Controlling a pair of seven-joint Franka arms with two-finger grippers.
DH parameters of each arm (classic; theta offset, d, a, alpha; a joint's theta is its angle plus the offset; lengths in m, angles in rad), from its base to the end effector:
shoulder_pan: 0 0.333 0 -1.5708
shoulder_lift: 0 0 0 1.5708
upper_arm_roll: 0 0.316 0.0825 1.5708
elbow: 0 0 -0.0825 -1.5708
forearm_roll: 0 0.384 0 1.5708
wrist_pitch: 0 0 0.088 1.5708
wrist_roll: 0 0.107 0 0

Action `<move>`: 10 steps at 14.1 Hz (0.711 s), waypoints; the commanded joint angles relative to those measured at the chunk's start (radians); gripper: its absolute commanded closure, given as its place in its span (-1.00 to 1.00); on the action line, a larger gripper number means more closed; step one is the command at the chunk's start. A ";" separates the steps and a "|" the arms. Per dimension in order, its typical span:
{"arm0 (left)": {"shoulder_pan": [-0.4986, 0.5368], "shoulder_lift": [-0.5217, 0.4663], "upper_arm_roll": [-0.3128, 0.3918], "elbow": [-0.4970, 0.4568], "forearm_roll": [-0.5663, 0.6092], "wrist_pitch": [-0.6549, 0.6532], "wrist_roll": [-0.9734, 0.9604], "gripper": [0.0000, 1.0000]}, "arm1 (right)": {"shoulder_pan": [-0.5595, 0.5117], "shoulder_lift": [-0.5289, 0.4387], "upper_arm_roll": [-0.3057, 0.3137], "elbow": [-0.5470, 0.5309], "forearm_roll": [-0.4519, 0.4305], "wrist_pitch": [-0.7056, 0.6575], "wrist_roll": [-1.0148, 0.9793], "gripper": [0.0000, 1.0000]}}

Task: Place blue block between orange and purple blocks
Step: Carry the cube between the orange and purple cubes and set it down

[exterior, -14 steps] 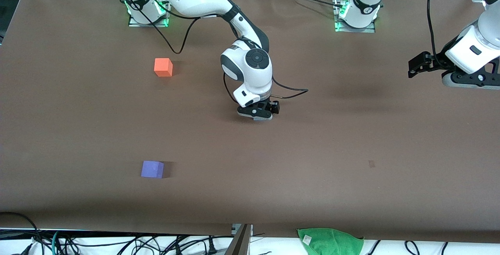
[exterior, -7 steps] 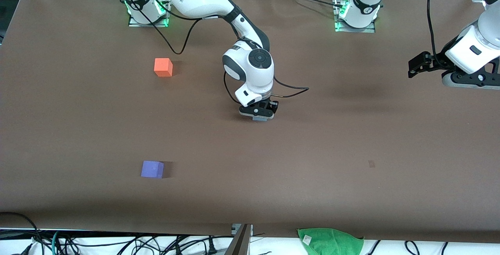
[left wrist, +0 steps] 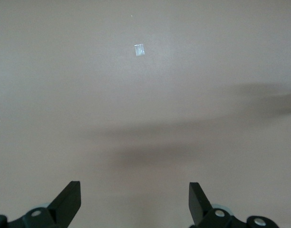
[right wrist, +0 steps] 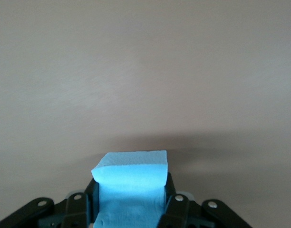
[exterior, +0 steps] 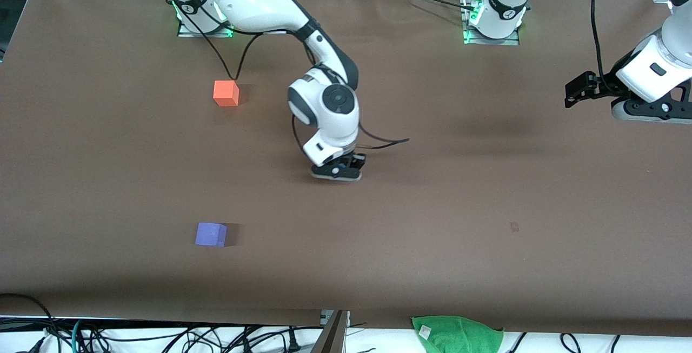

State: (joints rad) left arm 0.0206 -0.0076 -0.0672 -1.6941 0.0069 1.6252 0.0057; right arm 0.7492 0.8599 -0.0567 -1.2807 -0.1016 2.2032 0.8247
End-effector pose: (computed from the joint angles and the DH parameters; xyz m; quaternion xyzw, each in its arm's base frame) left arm 0.5518 -0.0251 0.5750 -0.9992 0.0264 0.0306 0.0043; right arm 0.5770 0.4882 0.2387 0.9972 -0.0267 0.0663 0.0240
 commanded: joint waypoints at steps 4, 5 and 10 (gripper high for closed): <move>0.010 -0.020 -0.010 -0.016 0.002 0.005 0.010 -1.00 | -0.186 -0.269 0.006 -0.285 0.104 -0.049 -0.342 0.64; 0.010 -0.020 -0.010 -0.016 0.002 0.004 0.010 -1.00 | -0.221 -0.318 0.005 -0.343 0.140 -0.049 -0.425 0.64; 0.010 -0.020 -0.010 -0.016 0.002 0.004 0.010 -1.00 | -0.418 -0.504 0.001 -0.644 0.194 0.025 -0.680 0.55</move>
State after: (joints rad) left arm 0.0218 -0.0076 -0.0686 -1.6945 0.0069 1.6252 0.0057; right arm 0.3784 0.4591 -0.0724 -1.7482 0.0710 2.1585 0.2078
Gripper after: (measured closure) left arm 0.000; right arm 0.471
